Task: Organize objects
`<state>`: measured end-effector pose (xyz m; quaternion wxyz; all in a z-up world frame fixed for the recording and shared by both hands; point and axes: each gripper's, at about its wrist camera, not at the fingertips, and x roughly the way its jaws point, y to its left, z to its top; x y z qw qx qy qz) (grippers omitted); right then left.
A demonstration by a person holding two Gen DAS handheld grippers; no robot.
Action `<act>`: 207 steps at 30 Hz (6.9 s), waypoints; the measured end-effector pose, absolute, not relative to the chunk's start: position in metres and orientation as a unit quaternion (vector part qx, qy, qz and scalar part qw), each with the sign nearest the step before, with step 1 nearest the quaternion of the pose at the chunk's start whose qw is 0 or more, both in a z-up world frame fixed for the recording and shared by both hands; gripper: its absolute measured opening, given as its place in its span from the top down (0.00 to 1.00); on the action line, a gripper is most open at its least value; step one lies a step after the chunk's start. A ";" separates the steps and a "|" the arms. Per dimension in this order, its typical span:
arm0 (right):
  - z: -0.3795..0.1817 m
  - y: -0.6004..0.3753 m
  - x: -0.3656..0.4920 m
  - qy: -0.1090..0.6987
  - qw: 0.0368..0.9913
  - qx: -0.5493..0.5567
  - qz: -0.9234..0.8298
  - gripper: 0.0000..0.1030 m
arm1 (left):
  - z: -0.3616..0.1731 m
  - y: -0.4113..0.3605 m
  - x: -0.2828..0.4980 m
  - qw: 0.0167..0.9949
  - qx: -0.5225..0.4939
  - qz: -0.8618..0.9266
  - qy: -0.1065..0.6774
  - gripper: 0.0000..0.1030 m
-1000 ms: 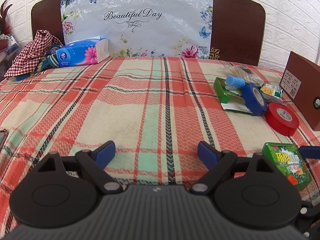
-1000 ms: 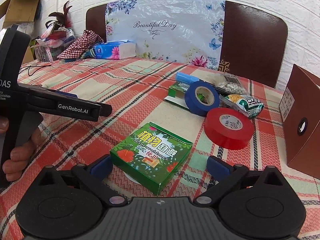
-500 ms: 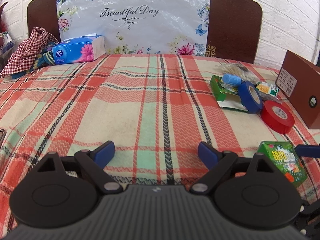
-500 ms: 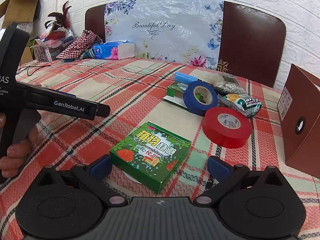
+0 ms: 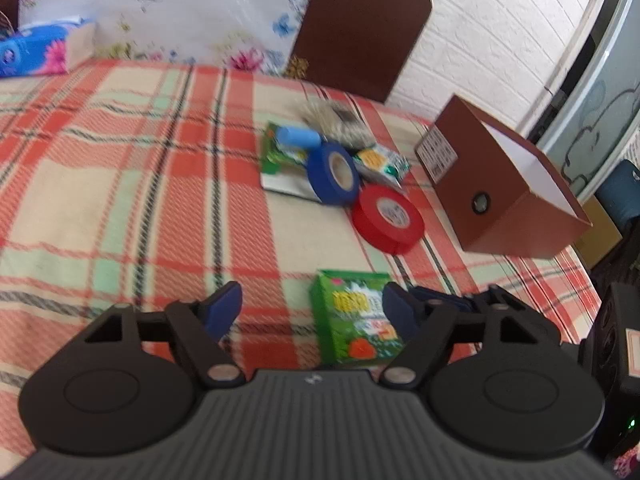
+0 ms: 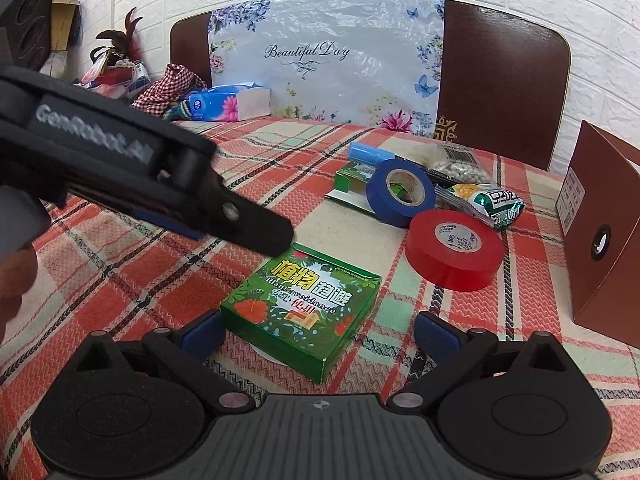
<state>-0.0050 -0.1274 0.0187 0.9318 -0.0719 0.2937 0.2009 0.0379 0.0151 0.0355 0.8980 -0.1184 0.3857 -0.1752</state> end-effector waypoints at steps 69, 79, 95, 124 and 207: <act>0.047 -0.229 -0.018 0.229 0.970 0.027 0.080 0.21 | 0.069 -0.082 0.051 0.929 0.012 -0.176 0.326 0.47; 0.042 -0.165 0.044 0.232 0.963 -0.029 0.132 0.21 | 0.017 0.046 0.041 0.950 0.021 0.005 0.312 0.33; 0.025 -0.122 0.120 0.269 0.946 -0.086 0.160 0.43 | 0.006 0.068 0.040 0.958 -0.020 -0.029 0.285 0.20; 0.026 -0.124 -0.037 0.260 0.939 -0.101 0.202 0.29 | 0.007 0.068 0.038 0.957 -0.010 -0.031 0.287 0.17; 0.087 -0.350 0.016 0.139 0.987 -0.065 -0.038 0.46 | 0.132 -0.270 0.111 0.886 0.049 -0.343 0.307 0.72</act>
